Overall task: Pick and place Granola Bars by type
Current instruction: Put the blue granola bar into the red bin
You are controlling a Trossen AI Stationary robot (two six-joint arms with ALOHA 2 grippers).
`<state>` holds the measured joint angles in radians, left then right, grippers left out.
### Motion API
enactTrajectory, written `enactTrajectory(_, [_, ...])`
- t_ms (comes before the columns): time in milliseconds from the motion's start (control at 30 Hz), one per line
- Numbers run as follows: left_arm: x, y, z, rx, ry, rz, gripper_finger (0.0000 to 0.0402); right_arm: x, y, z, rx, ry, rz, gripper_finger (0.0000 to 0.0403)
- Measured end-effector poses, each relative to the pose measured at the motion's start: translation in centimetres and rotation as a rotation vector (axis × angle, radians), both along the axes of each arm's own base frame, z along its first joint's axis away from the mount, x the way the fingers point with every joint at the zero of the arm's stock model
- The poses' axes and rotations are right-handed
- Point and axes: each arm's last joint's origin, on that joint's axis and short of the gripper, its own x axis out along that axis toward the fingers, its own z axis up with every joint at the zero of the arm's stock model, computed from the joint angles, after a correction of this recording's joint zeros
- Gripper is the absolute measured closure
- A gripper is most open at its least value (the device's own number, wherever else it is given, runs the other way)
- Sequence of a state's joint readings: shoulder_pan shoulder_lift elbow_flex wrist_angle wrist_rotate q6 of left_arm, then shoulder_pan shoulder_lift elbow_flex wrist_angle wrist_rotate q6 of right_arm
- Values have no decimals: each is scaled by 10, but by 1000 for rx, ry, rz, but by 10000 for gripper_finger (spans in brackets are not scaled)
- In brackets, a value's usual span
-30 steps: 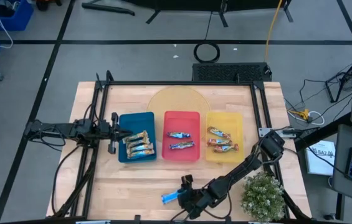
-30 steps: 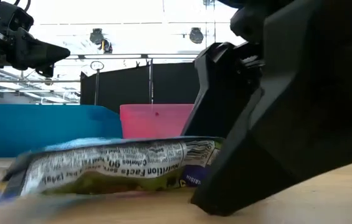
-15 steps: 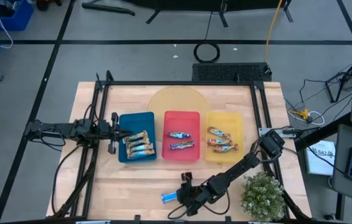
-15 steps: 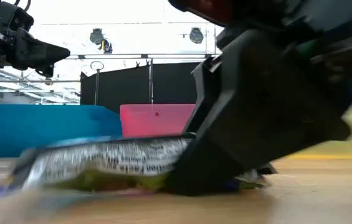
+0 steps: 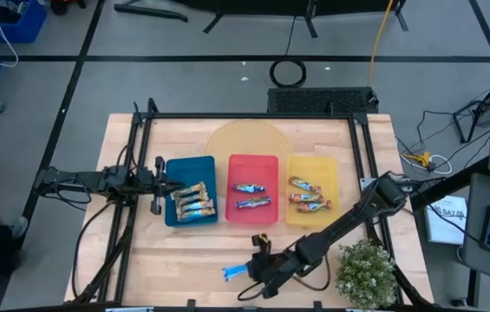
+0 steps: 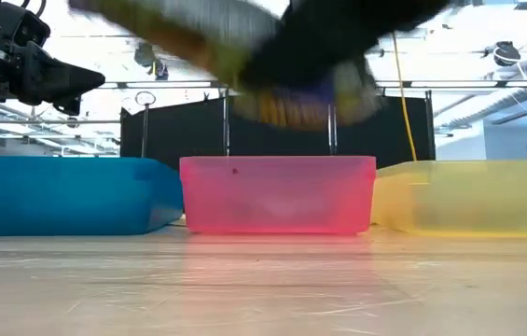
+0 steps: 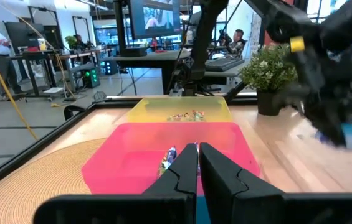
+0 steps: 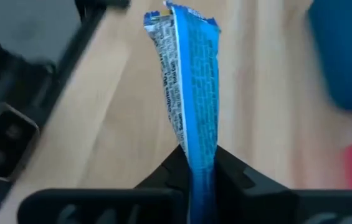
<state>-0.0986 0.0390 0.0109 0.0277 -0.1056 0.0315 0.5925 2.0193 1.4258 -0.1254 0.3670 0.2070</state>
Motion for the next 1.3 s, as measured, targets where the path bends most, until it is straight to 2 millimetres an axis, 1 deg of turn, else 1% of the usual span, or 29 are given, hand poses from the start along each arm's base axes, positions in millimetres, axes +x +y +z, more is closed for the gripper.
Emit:
enactTrajectory(67, [0,0,0,0,0,0,376,-3,-8,22,-19,-43,-18,364])
enactTrajectory(167, [0,0,0,-1,-1,0,376,-7,-31,58,-89,-99,-74,370])
enactTrajectory(233, [0,0,0,-1,-4,0,376,-10,-53,79,-171,-121,-133,382])
enactTrajectory(300, [0,0,0,-1,-4,0,376,-11,-79,98,-231,-134,-197,389])
enactTrajectory(333, [0,0,0,1,-5,0,376,-11,-93,105,-251,-130,-222,389])
enactTrajectory(400, [0,0,0,4,-4,0,376,-8,-123,110,-270,-98,-274,389])
enactTrajectory(467, [0,0,0,5,-5,0,376,-3,-150,106,-249,-57,-302,378])
enactTrajectory(567, [0,0,0,8,-4,0,376,-1,-184,80,-174,0,-311,362])
enactTrajectory(667, [0,0,0,8,1,0,376,-8,-205,44,-67,39,-297,365])
enactTrajectory(733, [0,0,0,9,1,-1,376,-16,-212,22,-34,59,-300,377])
enactTrajectory(800, [0,0,0,10,2,-1,376,-22,-216,8,-9,68,-293,387])
enactTrajectory(900, [0,0,0,17,0,-1,376,-28,-215,-3,50,63,-254,389])
enactTrajectory(967, [0,0,0,25,-3,-1,376,-30,-213,-7,92,54,-260,385])
enactTrajectory(1067, [0,0,1,38,-12,-1,376,-32,-212,-10,158,50,-276,361])
enactTrajectory(1167, [0,0,1,39,-18,-1,376,-35,-212,-14,185,72,-311,336])
enactTrajectory(1300, [0,0,1,40,-19,-1,376,-35,-211,-14,212,71,-329,304])
